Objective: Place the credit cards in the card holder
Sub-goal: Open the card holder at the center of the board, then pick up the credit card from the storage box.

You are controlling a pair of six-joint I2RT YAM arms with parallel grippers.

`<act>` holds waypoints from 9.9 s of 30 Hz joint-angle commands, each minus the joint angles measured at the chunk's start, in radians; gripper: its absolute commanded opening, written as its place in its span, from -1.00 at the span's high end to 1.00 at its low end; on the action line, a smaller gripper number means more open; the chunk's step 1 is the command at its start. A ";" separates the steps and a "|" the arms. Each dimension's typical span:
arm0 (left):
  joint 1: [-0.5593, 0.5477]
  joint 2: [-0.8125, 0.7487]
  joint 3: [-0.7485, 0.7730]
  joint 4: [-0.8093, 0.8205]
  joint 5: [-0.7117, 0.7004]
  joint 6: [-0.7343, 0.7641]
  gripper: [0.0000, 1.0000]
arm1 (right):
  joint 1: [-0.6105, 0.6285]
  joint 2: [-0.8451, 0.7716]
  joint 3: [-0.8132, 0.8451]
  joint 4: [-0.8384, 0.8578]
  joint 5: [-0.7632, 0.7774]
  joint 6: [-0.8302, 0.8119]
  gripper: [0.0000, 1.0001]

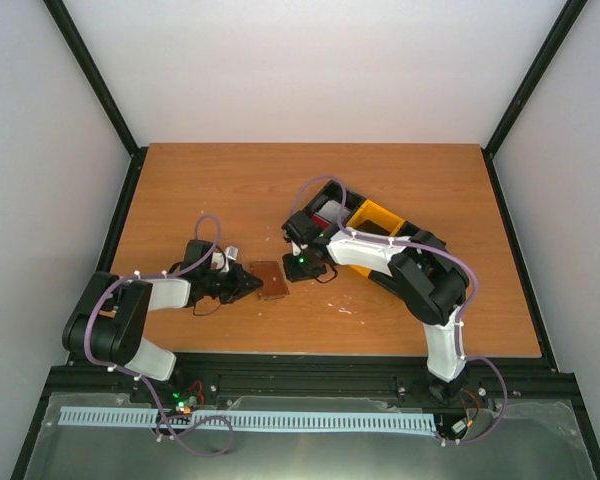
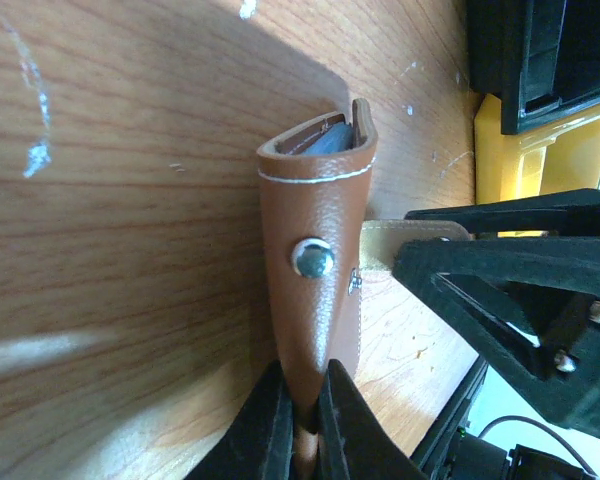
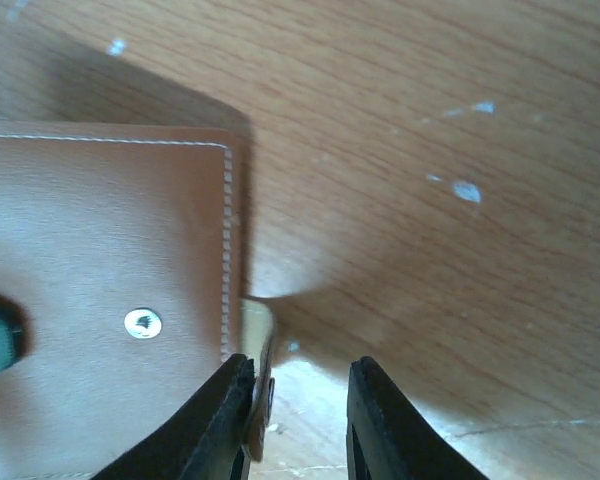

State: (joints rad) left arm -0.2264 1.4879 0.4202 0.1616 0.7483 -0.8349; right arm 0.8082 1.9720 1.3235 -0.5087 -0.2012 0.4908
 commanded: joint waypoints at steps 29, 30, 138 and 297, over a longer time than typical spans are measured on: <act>0.001 -0.209 0.105 -0.277 -0.204 0.112 -0.71 | -0.003 -0.117 -0.041 0.040 -0.046 0.047 0.94; 0.001 -0.233 0.113 -0.290 -0.210 0.127 -0.79 | -0.003 -0.132 -0.053 0.044 -0.054 0.056 0.95; -0.156 -0.071 0.324 -0.590 -0.456 0.120 0.71 | 0.192 -0.097 0.180 -0.193 0.303 0.021 0.94; 0.002 0.109 0.364 -0.530 -0.215 0.401 0.50 | -0.465 0.037 0.234 -0.333 0.272 -0.674 0.10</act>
State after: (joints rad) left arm -0.2234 1.5837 0.7502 -0.3637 0.5426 -0.4606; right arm 0.3519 1.9636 1.5261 -0.8692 0.0765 -0.1493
